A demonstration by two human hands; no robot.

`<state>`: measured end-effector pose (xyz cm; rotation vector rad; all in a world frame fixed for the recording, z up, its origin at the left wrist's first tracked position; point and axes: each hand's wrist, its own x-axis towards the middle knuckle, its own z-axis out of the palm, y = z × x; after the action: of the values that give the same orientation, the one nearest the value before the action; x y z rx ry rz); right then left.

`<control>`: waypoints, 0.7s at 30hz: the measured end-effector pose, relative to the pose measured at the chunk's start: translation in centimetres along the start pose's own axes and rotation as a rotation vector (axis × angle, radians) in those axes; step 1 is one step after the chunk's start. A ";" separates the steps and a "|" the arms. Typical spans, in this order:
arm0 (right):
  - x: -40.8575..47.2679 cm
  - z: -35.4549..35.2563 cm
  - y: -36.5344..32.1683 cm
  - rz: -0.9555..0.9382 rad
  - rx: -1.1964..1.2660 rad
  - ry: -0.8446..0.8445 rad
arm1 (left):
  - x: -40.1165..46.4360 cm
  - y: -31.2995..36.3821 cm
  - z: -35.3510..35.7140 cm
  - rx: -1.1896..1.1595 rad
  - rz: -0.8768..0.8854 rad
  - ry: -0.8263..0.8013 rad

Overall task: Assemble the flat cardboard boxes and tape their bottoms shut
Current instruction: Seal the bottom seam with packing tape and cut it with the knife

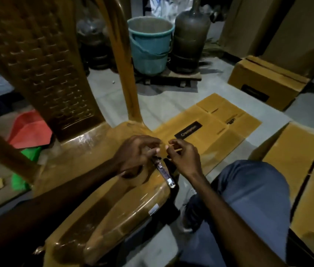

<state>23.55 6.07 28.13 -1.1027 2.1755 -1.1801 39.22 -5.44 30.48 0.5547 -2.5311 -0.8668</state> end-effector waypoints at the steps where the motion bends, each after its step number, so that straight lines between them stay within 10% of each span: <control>1: -0.1 0.2 -0.3 -0.036 -0.054 -0.048 | -1.3 -0.4 -0.4 -0.008 -0.027 0.043; 14: -1.3 2.3 -0.3 -0.075 -0.451 -0.222 | -3.8 -2.0 2.1 0.365 -0.315 -0.187; 21: -0.1 -0.3 -0.7 0.437 0.426 -0.134 | -1.6 0.0 2.4 -0.047 -0.212 -0.050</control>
<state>23.70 6.06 28.94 -0.4806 1.8176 -1.2393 39.36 -3.51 28.38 0.8064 -2.5207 -1.0235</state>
